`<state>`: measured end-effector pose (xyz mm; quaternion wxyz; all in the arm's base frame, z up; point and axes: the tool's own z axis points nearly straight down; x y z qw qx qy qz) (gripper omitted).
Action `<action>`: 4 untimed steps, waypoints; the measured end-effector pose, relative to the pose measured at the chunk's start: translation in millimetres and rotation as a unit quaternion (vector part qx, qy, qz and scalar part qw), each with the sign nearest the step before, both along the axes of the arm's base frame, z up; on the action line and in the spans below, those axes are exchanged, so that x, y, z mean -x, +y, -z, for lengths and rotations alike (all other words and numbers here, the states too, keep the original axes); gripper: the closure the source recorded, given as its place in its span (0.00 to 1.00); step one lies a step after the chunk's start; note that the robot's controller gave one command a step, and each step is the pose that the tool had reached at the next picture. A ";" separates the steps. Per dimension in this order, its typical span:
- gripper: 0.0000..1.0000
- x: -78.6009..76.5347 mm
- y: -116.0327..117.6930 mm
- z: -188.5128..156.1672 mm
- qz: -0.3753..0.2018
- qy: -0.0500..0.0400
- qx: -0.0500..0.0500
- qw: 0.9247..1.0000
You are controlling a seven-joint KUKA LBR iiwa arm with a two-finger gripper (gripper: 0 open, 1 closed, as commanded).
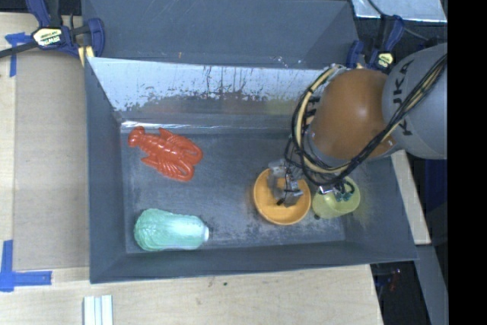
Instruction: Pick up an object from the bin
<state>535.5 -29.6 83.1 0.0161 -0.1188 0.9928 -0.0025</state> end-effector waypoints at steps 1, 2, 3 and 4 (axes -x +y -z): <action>0.00 7.1 -5.9 8.1 0.106 0.007 -0.004 0.994; 1.00 9.1 -6.8 11.1 0.106 0.010 -0.003 0.994; 0.00 7.9 -6.3 8.7 0.106 0.008 -0.003 0.994; 0.00 7.8 -6.3 8.7 0.106 0.008 -0.003 0.994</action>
Offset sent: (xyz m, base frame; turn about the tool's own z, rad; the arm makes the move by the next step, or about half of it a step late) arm 0.0000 0.0000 0.0000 0.0000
